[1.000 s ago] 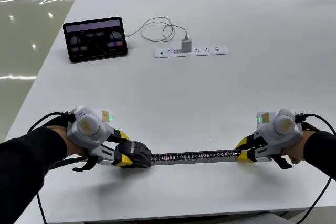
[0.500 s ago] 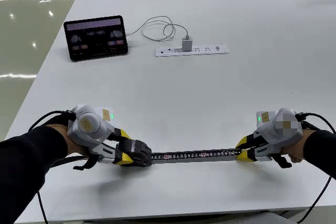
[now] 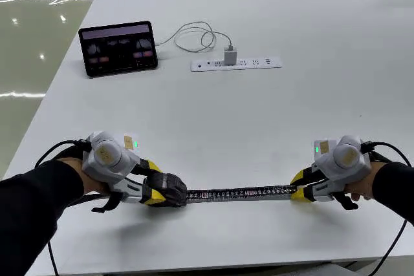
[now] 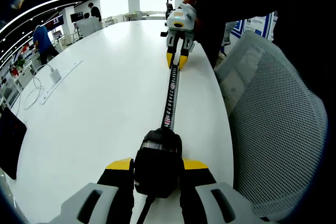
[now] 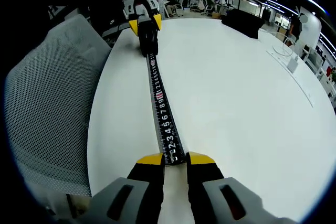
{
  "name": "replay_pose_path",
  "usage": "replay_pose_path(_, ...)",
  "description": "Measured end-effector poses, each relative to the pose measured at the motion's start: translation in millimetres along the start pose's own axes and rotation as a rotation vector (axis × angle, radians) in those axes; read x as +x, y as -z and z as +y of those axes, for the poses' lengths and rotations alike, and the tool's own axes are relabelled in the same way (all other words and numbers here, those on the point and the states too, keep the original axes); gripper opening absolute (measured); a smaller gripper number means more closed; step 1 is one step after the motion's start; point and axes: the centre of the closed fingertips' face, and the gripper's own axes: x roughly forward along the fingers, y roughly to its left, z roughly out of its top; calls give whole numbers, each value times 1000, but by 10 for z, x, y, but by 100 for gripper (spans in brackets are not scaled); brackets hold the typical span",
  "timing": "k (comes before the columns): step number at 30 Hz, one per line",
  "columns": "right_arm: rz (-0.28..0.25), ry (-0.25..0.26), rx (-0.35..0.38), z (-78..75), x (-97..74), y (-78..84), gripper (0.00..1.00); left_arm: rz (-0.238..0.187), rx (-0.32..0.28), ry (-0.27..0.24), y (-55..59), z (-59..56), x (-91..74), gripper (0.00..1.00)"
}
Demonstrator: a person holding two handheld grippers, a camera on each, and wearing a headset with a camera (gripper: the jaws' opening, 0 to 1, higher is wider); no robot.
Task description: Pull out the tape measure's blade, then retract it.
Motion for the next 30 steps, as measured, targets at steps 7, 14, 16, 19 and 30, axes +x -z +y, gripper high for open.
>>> replay_pose_path(7, 8, 7, -13, 4, 10, 2, 12, 2, -7, -10, 3, 5, 1, 30)
replay_pose_path(14, 42, 9, -45, 7, 17, 5, 12, -1, -26, -21, 27, 19, 6, 30)
replay_pose_path(16, 46, 10, -52, 4, 17, 7, 12, -3, -36, -25, 33, 22, 0, 30)
replay_pose_path(19, 48, 19, -49, 0, 18, 5, 13, 3, -27, -28, 45, 14, -28, 30)
replay_pose_path(30, 47, 37, -48, -29, 5, -128, 21, 1, -72, -134, 84, 210, -168, 47)
